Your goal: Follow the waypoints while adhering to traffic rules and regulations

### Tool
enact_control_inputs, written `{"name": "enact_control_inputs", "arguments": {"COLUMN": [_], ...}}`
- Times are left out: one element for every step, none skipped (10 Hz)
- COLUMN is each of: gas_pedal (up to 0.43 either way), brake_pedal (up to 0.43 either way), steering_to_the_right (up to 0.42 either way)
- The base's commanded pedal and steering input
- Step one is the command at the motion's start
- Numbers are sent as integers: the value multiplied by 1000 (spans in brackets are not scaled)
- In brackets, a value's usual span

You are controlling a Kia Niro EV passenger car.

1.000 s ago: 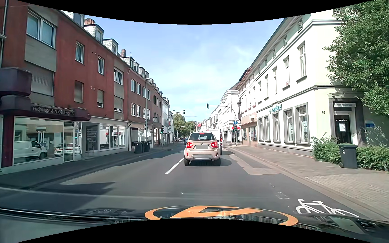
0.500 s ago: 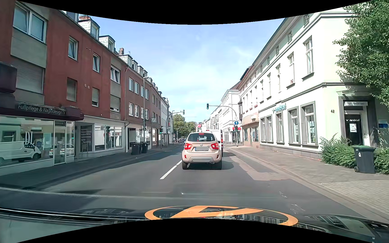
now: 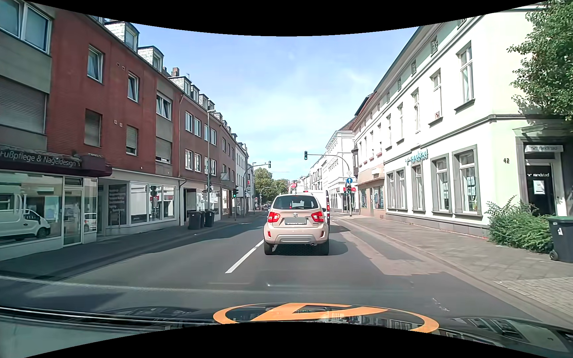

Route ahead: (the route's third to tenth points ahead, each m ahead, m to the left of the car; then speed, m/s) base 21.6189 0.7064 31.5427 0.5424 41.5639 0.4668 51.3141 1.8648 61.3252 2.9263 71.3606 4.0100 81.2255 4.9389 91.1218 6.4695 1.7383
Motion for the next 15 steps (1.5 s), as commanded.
{"name": "enact_control_inputs", "arguments": {"gas_pedal": [0, 0, 0, 0, 0, 0, 0, 0, 0, 0, 0, 0, 0, 0, 0], "brake_pedal": [122, 122, 122, 122, 128, 134, 146, 146, 146, 146, 152, 152, 165, 165, 165], "steering_to_the_right": [-2, -2, -2, -2, -4, -4, -4, -4, -4, -4, -4, -4, -4, -4, -4]}}
